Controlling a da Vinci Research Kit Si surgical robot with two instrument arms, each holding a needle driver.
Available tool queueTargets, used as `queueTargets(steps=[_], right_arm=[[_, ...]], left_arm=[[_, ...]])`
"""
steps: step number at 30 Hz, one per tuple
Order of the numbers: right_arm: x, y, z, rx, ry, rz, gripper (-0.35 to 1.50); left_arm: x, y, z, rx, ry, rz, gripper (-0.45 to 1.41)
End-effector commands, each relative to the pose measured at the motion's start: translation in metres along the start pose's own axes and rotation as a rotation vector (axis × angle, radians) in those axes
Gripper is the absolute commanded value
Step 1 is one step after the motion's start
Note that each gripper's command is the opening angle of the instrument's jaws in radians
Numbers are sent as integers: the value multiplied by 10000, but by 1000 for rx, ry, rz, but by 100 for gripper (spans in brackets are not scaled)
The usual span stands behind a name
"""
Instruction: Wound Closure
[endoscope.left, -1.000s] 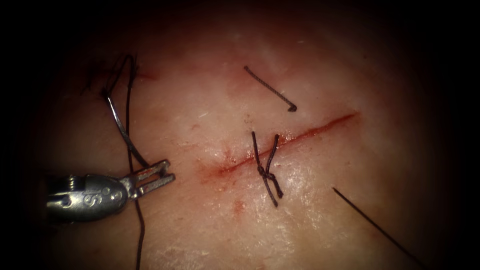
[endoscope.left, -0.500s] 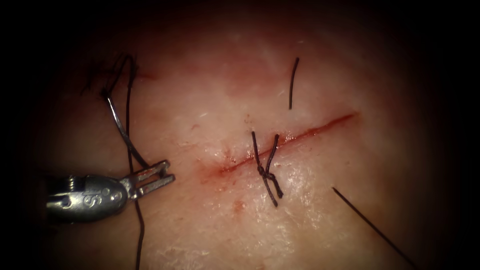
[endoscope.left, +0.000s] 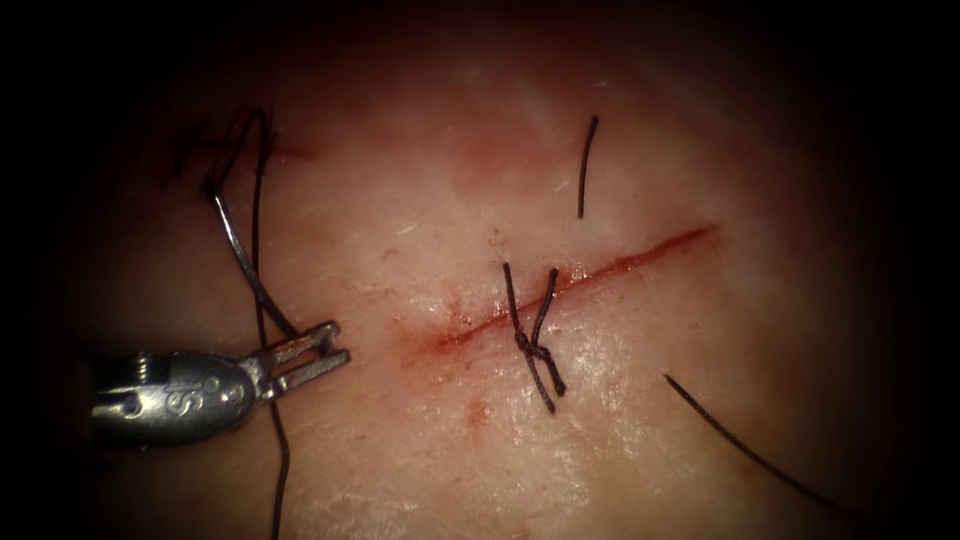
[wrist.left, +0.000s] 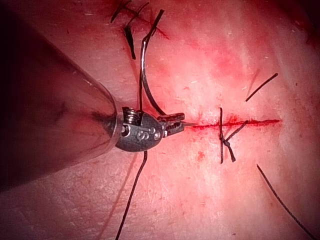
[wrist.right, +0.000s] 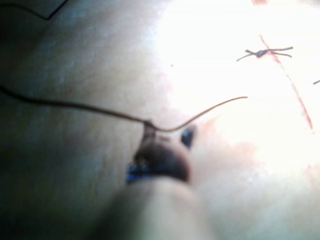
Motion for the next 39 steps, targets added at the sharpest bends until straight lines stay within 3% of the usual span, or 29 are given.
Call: queueTargets(steps=[1, 5, 7, 11, 13, 14, 15, 19, 21, 27, 29, 33, 39], right_arm=[[-4, 7, 7, 8, -42, 3, 148], [-11, 42, 10, -36, -191, -29, 148], [-10, 76, 19, -64, -316, -64, 148], [-3, 100, 18, -51, -345, -40, 148], [8, 113, 14, -17, -254, 51, 148], [31, 133, 9, 64, -89, 167, 132], [31, 133, 9, 64, -89, 167, 132], [62, 163, 31, 65, 65, 235, 132], [71, 178, 56, 34, 93, 252, 132], [86, 226, 164, -124, 173, 281, 132], [85, 232, 179, -142, 173, 281, 132], [63, 254, 241, -212, 185, 336, 130], [44, 254, 276, -247, 227, 507, 128]], left_arm=[[-4, 11, 6, -3, 1, -4, -45], [-3, 11, 7, -3, 1, -4, -45], [-3, 11, 7, -3, 0, -4, -45], [-4, 11, 6, -4, 1, -3, -45], [-5, 11, 5, -5, 1, -3, -45], [-5, 10, 6, -6, 2, -2, -45], [-5, 10, 6, -6, 2, -2, -45], [-4, 11, 9, -2, 0, -3, -45], [-3, 12, 11, 0, 0, -4, -45], [-2, 13, 12, -2, 1, -4, -45], [-2, 13, 12, -2, 1, -4, -45], [0, 13, 15, -2, 2, -6, -45], [3, 16, 19, -3, 3, -7, -45]])
